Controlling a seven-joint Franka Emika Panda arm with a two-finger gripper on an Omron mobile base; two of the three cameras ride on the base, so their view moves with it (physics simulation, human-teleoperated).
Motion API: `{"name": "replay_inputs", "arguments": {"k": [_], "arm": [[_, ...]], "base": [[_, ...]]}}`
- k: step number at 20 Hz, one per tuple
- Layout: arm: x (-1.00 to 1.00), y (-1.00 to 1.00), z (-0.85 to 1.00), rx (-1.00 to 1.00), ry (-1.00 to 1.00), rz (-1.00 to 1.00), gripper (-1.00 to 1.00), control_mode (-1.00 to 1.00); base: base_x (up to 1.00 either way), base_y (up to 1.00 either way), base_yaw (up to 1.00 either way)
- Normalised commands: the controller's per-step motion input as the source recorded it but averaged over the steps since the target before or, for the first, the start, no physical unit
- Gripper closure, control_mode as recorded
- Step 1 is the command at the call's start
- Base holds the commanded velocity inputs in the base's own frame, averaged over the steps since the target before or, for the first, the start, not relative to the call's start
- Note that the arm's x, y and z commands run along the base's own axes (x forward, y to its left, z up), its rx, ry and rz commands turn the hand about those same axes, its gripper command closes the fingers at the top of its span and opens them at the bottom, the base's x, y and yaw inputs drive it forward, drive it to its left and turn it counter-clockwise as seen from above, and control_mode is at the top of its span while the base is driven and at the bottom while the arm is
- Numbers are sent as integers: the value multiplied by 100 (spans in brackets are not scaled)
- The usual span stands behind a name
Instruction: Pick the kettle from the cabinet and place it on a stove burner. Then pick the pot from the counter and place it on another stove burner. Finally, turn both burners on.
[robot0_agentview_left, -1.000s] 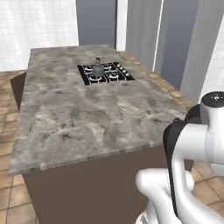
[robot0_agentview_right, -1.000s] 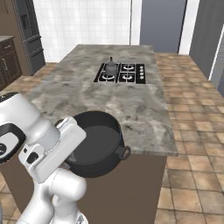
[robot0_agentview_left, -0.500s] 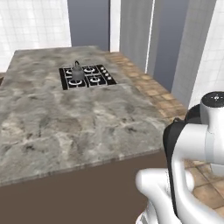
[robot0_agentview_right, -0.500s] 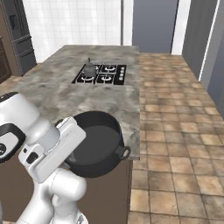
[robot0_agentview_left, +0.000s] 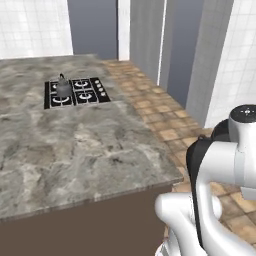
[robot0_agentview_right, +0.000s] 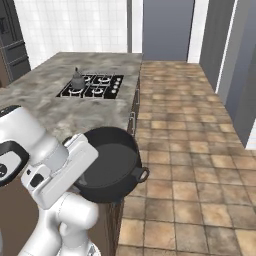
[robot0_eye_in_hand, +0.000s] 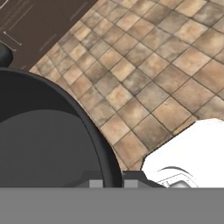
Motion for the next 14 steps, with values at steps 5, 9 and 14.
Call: {"name": "replay_inputs", "arguments": {"k": [5, 9, 14], "arm": [[0, 0, 0, 0, 0, 0, 100, 100], [0, 0, 0, 0, 0, 0, 100, 100], [0, 0, 0, 0, 0, 0, 100, 100]], "base": [[39, -66, 0], [40, -64, 0], [39, -64, 0]]}}
